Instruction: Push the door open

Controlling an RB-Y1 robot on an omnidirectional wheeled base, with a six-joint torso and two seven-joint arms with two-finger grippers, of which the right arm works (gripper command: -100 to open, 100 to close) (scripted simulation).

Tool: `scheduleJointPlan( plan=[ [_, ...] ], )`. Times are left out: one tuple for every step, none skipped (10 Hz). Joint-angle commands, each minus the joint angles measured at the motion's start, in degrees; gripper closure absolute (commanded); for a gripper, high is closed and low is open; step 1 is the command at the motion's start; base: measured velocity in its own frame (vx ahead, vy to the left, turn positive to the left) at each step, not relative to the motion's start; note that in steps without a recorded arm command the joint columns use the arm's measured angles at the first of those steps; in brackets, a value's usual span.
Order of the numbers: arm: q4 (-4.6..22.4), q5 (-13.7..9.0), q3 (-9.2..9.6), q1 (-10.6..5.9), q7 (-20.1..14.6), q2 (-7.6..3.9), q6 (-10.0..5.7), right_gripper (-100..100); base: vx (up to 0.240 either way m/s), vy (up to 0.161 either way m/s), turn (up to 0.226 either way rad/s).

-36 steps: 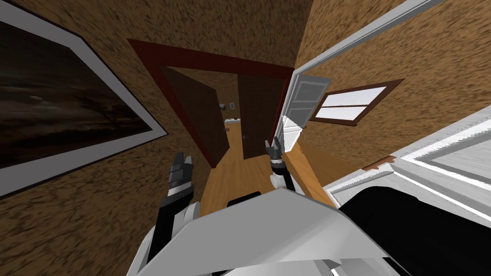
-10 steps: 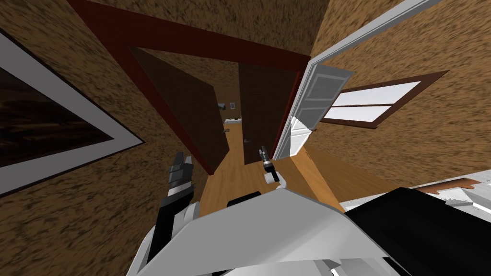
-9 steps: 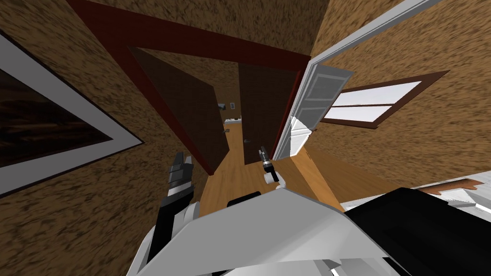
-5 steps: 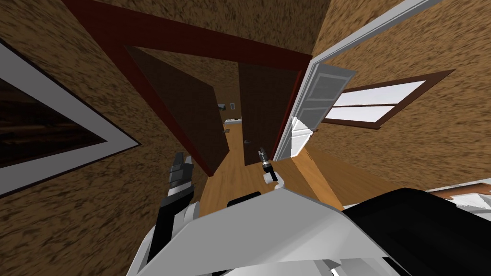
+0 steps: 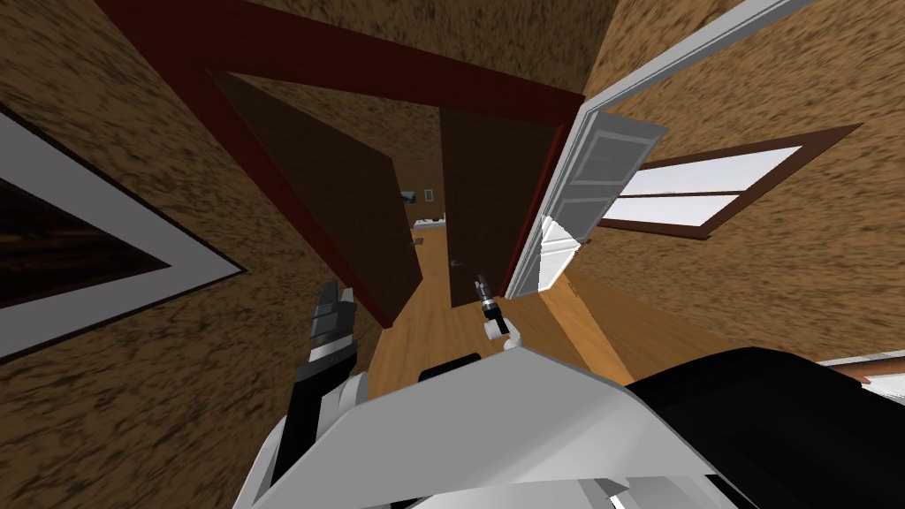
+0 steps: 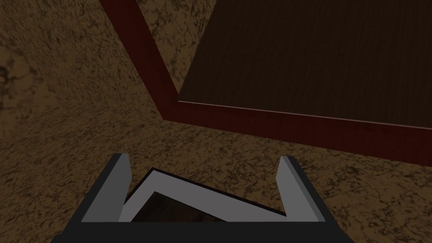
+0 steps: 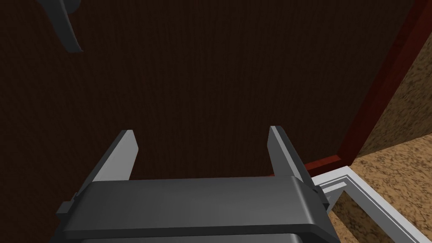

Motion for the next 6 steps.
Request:
scheduleJointPlan(
  plan=[
    [2.86, 0.02, -0.32, -1.35, 0.06, -0.11, -0.57, -100, 0.07, -0.004, 0.005],
    [3.8, 0.02, -0.32, -1.35, 0.06, -0.11, -0.57, -100, 0.053, -0.006, 0.002],
    [5.6, 0.07, -0.49, -2.22, 0.2, 0.0, -0.87, -100, 0.054, -0.007, 0.001],
    [7.67, 0.11, -0.65, -3.06, 0.34, 0.12, -1.16, -100, 0.079, -0.013, 0.005],
    [9.38, 0.16, -0.82, -3.91, 0.47, 0.24, -1.45, -100, 0.107, -0.011, 0.005],
    [10.12, 0.16, -0.82, -3.91, 0.47, 0.24, -1.45, -100, 0.075, -0.001, 0.003]
  ],
)
